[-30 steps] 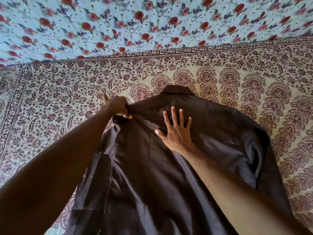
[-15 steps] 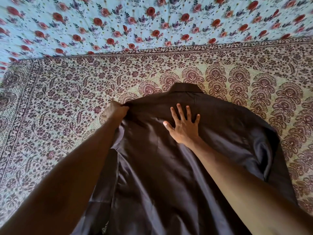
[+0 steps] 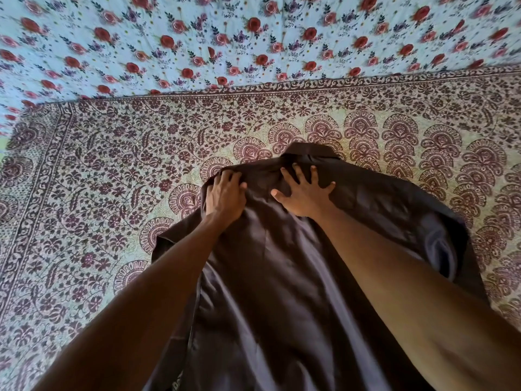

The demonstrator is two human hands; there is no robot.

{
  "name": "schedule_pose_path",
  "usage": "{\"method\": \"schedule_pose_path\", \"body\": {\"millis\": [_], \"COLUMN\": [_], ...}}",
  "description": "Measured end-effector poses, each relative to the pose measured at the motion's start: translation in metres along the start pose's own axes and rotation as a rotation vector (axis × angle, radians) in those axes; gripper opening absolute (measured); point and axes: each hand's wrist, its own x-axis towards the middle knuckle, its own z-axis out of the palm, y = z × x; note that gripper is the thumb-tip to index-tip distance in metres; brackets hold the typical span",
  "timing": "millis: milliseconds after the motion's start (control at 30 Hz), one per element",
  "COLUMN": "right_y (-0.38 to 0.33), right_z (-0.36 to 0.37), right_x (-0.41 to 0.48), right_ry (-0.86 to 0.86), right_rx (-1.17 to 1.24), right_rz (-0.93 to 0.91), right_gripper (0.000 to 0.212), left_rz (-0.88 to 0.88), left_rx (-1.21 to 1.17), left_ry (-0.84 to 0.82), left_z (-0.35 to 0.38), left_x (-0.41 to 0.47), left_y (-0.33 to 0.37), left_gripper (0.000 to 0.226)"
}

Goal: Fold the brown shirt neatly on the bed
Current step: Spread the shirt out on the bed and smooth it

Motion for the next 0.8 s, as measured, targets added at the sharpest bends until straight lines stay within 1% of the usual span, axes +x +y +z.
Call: {"method": "schedule_pose_path", "body": {"millis": [67,100,133,200,267,333,367,433,533,567,600,633,667,733,767,800], "right_y": [-0.001,-0.003,-0.005,-0.010,-0.019,-0.031,-0.037,-0.047,-0.051,-0.051,-0.052,-0.052,-0.052,-0.053,-0.054,-0.053], "right_z": [-0.001,-0.001,0.000,0.001,0.007,0.016,0.022,0.031,0.033,0.033,0.033,0.033,0.033,0.030,0.028,0.027], "right_x": [0.001,0.001,0.000,-0.002,-0.007,-0.016,-0.019,-0.018,-0.011,-0.008,-0.006,-0.005,-0.003,-0.001,-0.002,-0.004], "right_ry": [-0.014,-0.025,-0.034,-0.012,0.114,0.262,0.287,0.254,0.175,0.155,0.135,0.112,0.086,0.031,0.014,0.020], "right_rx": [0.012,0.013,0.003,-0.057,-0.129,-0.138,-0.110,-0.030,0.021,0.016,0.002,-0.015,-0.027,-0.021,-0.010,0.001], "right_rz": [0.021,0.033,0.044,0.062,0.044,-0.041,-0.093,-0.143,-0.090,-0.072,-0.060,-0.056,-0.057,-0.057,-0.061,-0.067], "right_gripper": [0.077,0.078,0.078,0.079,0.077,0.075,0.074,0.073,0.077,0.079,0.081,0.083,0.084,0.085,0.083,0.079], "left_rz": [-0.155,-0.261,-0.370,-0.534,-0.591,-0.632,-0.650,-0.636,-0.591,-0.580,-0.566,-0.559,-0.529,-0.412,-0.369,-0.343], "left_rx": [-0.027,-0.047,-0.102,-0.293,-0.511,-0.742,-0.872,-1.016,-1.105,-1.098,-1.035,-0.905,-0.714,-0.302,-0.194,-0.152], "left_ry": [0.160,0.170,0.130,-0.029,-0.132,-0.183,-0.214,-0.257,-0.340,-0.350,-0.315,-0.230,-0.119,0.098,0.191,0.259], "left_z": [-0.006,-0.010,-0.013,-0.015,-0.019,-0.027,-0.032,-0.041,-0.050,-0.050,-0.050,-0.050,-0.047,-0.043,-0.044,-0.042], "left_x": [0.008,0.012,0.016,0.021,0.024,0.024,0.024,0.027,0.036,0.039,0.041,0.041,0.041,0.031,0.021,0.010], "left_y": [-0.001,-0.005,-0.010,-0.020,-0.026,-0.024,-0.022,-0.020,-0.027,-0.031,-0.037,-0.040,-0.044,-0.044,-0.040,-0.037], "left_gripper": [0.037,0.038,0.041,0.046,0.048,0.049,0.048,0.042,0.045,0.049,0.051,0.051,0.050,0.047,0.047,0.047]}}
